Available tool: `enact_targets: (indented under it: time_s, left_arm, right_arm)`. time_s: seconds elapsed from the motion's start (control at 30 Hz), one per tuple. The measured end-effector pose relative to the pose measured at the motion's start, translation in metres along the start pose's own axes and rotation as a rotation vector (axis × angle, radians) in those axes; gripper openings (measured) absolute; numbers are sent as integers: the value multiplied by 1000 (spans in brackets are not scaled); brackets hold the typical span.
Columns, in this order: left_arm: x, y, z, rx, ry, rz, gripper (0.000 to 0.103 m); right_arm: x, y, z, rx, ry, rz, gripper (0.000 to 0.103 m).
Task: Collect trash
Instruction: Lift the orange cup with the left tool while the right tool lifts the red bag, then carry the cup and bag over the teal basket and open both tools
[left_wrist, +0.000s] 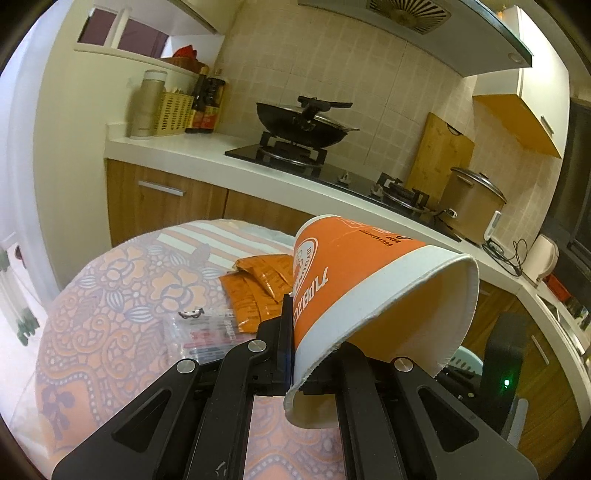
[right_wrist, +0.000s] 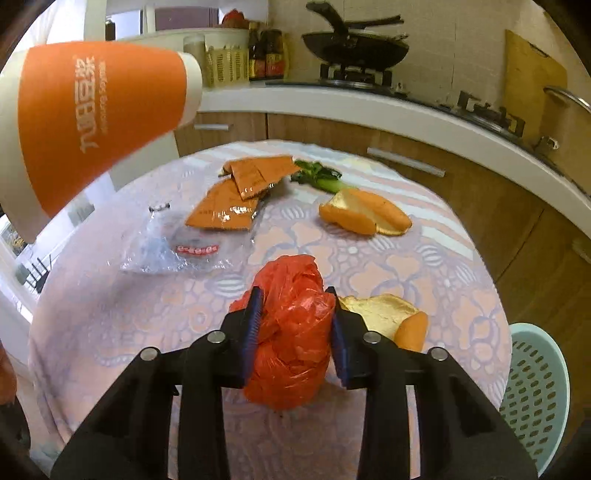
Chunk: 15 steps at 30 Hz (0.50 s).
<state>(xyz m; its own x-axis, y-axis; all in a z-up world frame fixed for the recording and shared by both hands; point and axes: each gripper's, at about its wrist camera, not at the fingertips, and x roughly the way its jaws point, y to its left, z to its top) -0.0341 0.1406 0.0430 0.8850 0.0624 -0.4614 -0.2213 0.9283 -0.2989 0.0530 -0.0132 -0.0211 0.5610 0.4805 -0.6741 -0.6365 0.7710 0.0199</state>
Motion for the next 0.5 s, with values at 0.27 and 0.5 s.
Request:
enact_targets:
  time_s: [0.27, 0.5]
  left_arm:
    - [-1, -8, 9, -9, -18, -24, 0]
    - [17, -55, 14, 69, 0, -112, 0]
  right_arm:
    - [-68, -26, 20, 105, -174, 56, 25]
    - [-116, -82, 24, 199, -267, -59, 25]
